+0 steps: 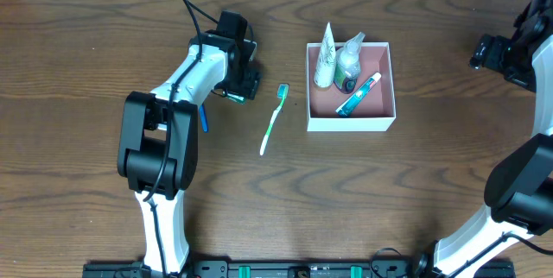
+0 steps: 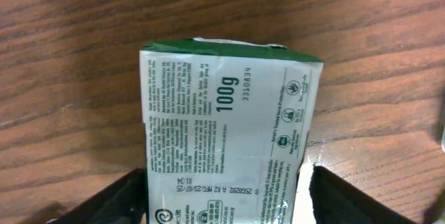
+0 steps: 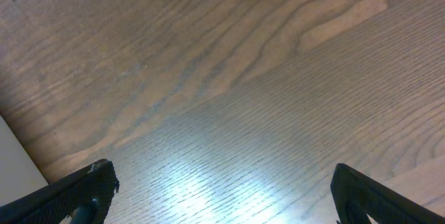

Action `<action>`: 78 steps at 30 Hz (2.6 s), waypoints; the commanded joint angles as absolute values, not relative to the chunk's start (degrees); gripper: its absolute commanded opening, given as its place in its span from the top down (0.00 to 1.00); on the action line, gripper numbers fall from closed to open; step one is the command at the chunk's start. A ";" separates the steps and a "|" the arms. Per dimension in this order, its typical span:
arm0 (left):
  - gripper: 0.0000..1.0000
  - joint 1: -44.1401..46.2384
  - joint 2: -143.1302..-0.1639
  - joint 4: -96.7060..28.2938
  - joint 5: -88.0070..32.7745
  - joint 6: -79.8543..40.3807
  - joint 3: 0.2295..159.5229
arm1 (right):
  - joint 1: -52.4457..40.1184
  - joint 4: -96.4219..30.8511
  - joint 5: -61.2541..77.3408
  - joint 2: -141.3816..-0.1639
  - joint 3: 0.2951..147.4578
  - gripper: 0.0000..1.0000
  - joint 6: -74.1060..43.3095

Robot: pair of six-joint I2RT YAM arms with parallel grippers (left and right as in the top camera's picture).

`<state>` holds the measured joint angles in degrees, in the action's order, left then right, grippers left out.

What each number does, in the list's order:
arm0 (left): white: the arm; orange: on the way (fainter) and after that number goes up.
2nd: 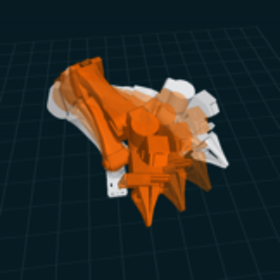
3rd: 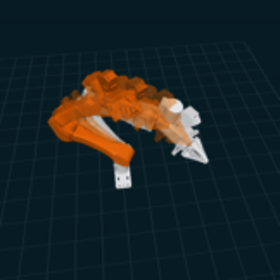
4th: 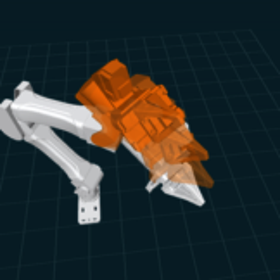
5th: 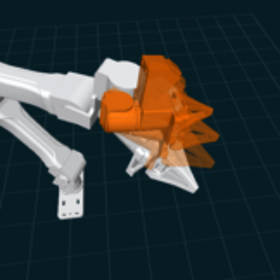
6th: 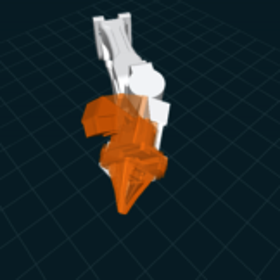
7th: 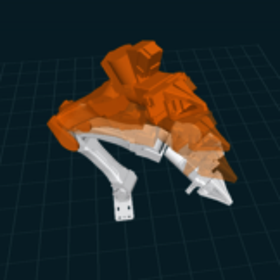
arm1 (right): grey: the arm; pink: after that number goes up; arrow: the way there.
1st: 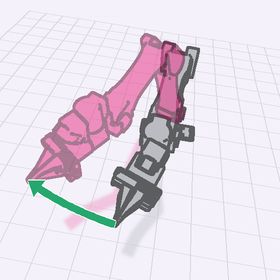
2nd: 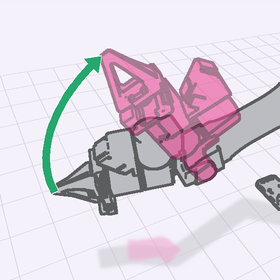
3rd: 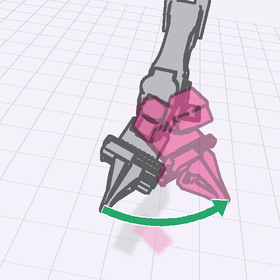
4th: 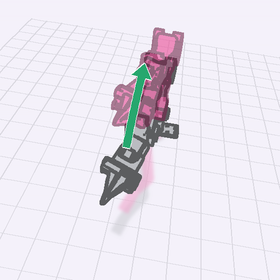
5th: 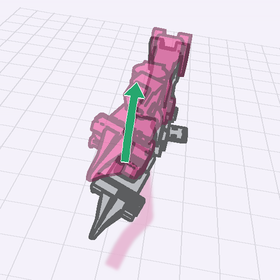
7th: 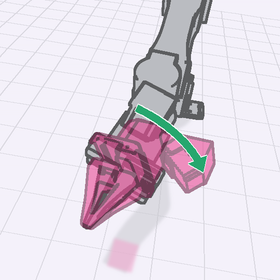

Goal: Pack container
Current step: 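Lower the left gripper and grasp the soap bar box, then lift the soap bar box and lower it into the white box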

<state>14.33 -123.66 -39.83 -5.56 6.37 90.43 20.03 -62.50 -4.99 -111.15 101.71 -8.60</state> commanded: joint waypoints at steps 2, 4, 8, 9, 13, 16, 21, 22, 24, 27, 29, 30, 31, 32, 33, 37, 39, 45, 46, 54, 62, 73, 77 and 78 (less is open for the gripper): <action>0.39 14.24 -124.31 -39.99 -4.89 6.35 89.93 | 20.36 -62.54 -5.78 -111.68 101.45 0.01 -9.39; 0.47 14.22 -124.31 -39.99 -4.89 6.35 89.93 | 20.36 -62.54 -5.78 -111.68 101.45 0.01 -9.39; 0.51 14.22 -124.31 -39.99 -4.86 6.35 89.93 | 20.34 -62.54 -5.78 -111.68 101.45 0.01 -9.39; 0.51 14.22 -124.31 -39.99 -4.89 6.37 89.95 | 20.36 -62.54 -5.78 -111.68 101.45 0.01 -9.39; 0.51 14.22 -123.61 -40.53 -4.86 6.35 90.48 | 20.36 -62.54 -5.78 -111.68 101.45 0.01 -9.39; 0.51 14.22 -122.13 -41.98 -4.86 6.37 91.98 | 20.34 -62.54 -5.78 -111.68 101.45 0.01 -9.39; 0.51 14.22 -118.76 -42.13 -4.86 6.37 92.62 | 20.36 -62.54 -5.78 -111.68 101.45 0.01 -9.39; 0.51 14.22 -118.48 -42.13 -4.86 6.37 92.62 | 20.36 -62.54 -5.78 -111.68 101.45 0.01 -9.39; 0.51 14.22 -118.32 -42.35 -4.86 6.37 92.62 | 20.34 -62.54 -5.78 -111.68 101.45 0.01 -9.39; 0.55 14.24 -118.32 -42.85 -4.89 6.35 92.60 | 20.36 -62.54 -5.78 -111.68 101.45 0.01 -9.39; 0.55 14.22 -117.86 -43.03 -4.89 6.28 92.62 | 20.36 -62.54 -5.78 -111.68 101.45 0.01 -9.39; 0.55 14.22 -117.36 -43.11 -4.89 6.28 92.62 | 20.36 -62.54 -5.78 -111.68 101.45 0.01 -9.39; 0.55 14.22 -116.66 -43.16 -4.86 6.33 92.62 | 20.34 -62.54 -5.78 -111.68 101.45 0.01 -9.39; 0.55 14.22 -115.77 -43.13 -4.86 6.33 92.64 | 20.36 -62.54 -5.78 -111.68 101.45 0.01 -9.39; 0.55 14.20 -114.48 -43.11 -4.86 6.33 92.73 | 20.36 -62.54 -5.78 -111.68 101.45 0.01 -9.39; 0.55 14.26 -108.01 -42.76 -4.91 6.31 93.27 | 20.36 -62.54 -5.78 -111.68 101.45 0.01 -9.39; 0.55 14.66 -103.77 -42.59 -4.91 6.31 93.38 | 20.36 -62.54 -5.78 -111.68 101.45 0.01 -9.39; 0.55 19.77 -92.62 -41.08 -5.21 6.33 93.36 | 20.36 -62.54 -5.78 -111.68 101.45 0.01 -9.39; 0.55 21.45 -91.26 -40.49 -5.50 6.33 93.36 | 20.34 -62.54 -5.78 -111.68 101.45 0.01 -9.39; 0.56 37.04 -89.21 -31.40 -5.52 6.35 93.34 | 20.36 -62.54 -5.78 -111.68 101.45 0.01 -9.39; 0.55 43.86 -97.27 -21.28 -5.50 6.33 93.34 | 20.36 -62.54 -5.78 -111.68 101.45 0.01 -9.39; 0.55 43.68 -113.34 -13.76 -5.26 6.33 93.34 | 20.34 -62.54 -5.78 -111.68 101.45 0.01 -9.39; 0.55 43.68 -116.51 -13.80 -5.28 6.33 93.34 | 20.36 -62.54 -5.78 -111.68 101.45 0.01 -9.39; 0.55 43.68 -116.92 -13.80 -5.28 6.31 93.34 | 20.36 -62.54 -5.78 -111.68 101.45 0.01 -9.39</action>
